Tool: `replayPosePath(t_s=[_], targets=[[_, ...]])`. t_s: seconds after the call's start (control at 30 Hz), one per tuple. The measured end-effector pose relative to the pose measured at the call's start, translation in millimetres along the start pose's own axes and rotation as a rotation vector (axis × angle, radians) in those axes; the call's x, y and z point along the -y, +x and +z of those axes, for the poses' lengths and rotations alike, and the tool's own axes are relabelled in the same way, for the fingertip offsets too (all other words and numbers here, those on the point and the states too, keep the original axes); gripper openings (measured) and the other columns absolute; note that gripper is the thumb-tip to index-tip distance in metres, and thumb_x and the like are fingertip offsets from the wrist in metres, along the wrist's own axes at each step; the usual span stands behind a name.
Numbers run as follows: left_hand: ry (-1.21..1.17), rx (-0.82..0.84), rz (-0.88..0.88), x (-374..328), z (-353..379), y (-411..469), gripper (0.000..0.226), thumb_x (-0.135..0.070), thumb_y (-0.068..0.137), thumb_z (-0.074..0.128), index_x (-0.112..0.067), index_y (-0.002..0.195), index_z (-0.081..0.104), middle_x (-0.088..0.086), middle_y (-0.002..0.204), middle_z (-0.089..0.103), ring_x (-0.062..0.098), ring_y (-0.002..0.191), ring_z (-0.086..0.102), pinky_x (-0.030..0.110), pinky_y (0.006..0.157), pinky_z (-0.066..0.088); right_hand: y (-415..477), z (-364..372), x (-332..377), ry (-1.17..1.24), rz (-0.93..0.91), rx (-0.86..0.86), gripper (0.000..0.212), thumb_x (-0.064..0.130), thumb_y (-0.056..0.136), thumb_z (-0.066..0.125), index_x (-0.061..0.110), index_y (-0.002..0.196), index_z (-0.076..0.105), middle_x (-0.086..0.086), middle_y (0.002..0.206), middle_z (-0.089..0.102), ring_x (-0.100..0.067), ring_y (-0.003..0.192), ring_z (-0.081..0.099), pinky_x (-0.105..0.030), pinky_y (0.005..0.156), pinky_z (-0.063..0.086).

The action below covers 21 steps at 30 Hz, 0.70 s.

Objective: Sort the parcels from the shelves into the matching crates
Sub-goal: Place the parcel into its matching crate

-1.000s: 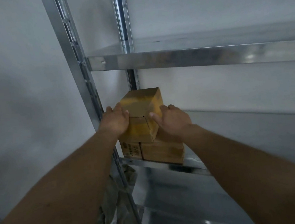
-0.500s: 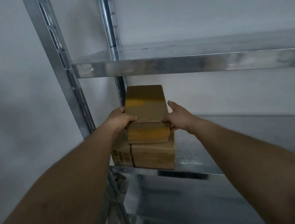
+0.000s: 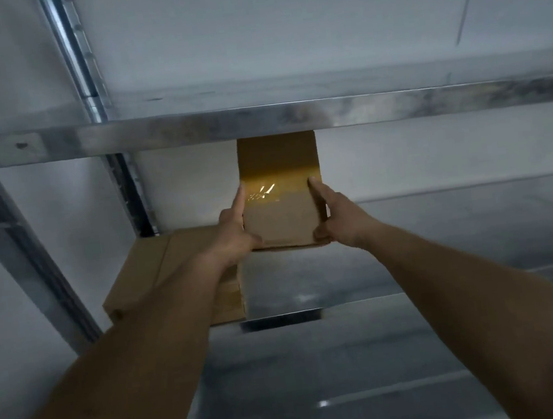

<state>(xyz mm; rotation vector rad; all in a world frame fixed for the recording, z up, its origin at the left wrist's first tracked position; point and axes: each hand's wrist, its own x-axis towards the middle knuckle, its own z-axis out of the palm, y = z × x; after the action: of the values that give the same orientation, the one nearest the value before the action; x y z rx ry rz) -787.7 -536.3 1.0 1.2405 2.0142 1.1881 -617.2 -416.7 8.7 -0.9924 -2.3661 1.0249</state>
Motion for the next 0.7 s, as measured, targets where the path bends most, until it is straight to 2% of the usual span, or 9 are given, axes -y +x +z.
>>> replayPosePath(t_s=[0.2, 0.4, 0.53, 0.63, 0.7], targets=[[0.035, 0.176, 0.058, -7.0, 71.3, 7.9, 0.113, 0.002, 0.079, 0.071, -0.047, 0.148, -0.003, 0.002, 0.149, 0.020, 0.025, 0.132, 0.036, 0.043, 0.104, 0.043, -43.9, -33.7, -52.3, -0.074, 0.126, -0.135, 0.104, -0.004, 0.076, 0.071, 0.037, 0.152, 0.013, -0.007, 0.140, 0.038, -0.033, 0.116, 0.051, -0.049, 0.090, 0.053], [0.050, 0.269, 0.081, -26.7, 140.3, 10.2, 0.130, -0.004, 0.070, 0.080, -0.045, 0.145, -0.018, 0.003, 0.144, 0.026, 0.026, 0.127, 0.040, 0.050, 0.099, 0.047, -86.6, -63.6, -110.9, -0.012, 0.169, -0.225, 0.101, -0.002, 0.078, 0.067, 0.038, 0.151, 0.011, -0.008, 0.143, 0.037, -0.032, 0.117, 0.053, -0.052, 0.092, 0.051], [0.078, 0.312, 0.091, -48.6, 187.2, 8.8, 0.104, -0.007, 0.072, 0.078, -0.040, 0.146, 0.012, 0.002, 0.134, 0.030, 0.026, 0.122, 0.044, 0.048, 0.100, 0.046, -109.8, -99.4, -142.4, 0.164, 0.270, -0.352, 0.101, 0.008, 0.081, 0.071, 0.031, 0.153, 0.004, -0.007, 0.137, 0.046, -0.029, 0.117, 0.054, -0.053, 0.096, 0.048], [0.032, 0.348, 0.068, -72.7, 228.4, 9.9, 0.083, -0.006, 0.079, 0.073, -0.025, 0.143, 0.025, 0.005, 0.134, 0.036, 0.025, 0.118, 0.049, 0.040, 0.097, 0.048, -132.7, -134.2, -168.6, 0.226, 0.343, -0.379, 0.077, 0.018, 0.085, 0.068, 0.026, 0.149, 0.026, -0.010, 0.124, 0.056, -0.029, 0.109, 0.057, -0.052, 0.093, 0.050], [0.014, 0.383, 0.033, -94.6, 255.5, 7.6, 0.053, -0.016, 0.085, 0.069, -0.016, 0.127, 0.037, 0.003, 0.125, 0.046, 0.020, 0.108, 0.054, 0.032, 0.086, 0.050, -150.5, -155.9, -187.9, 0.296, 0.406, -0.406, 0.054, 0.021, 0.087, 0.065, 0.021, 0.136, 0.042, -0.009, 0.114, 0.059, -0.027, 0.103, 0.058, -0.053, 0.089, 0.052]])
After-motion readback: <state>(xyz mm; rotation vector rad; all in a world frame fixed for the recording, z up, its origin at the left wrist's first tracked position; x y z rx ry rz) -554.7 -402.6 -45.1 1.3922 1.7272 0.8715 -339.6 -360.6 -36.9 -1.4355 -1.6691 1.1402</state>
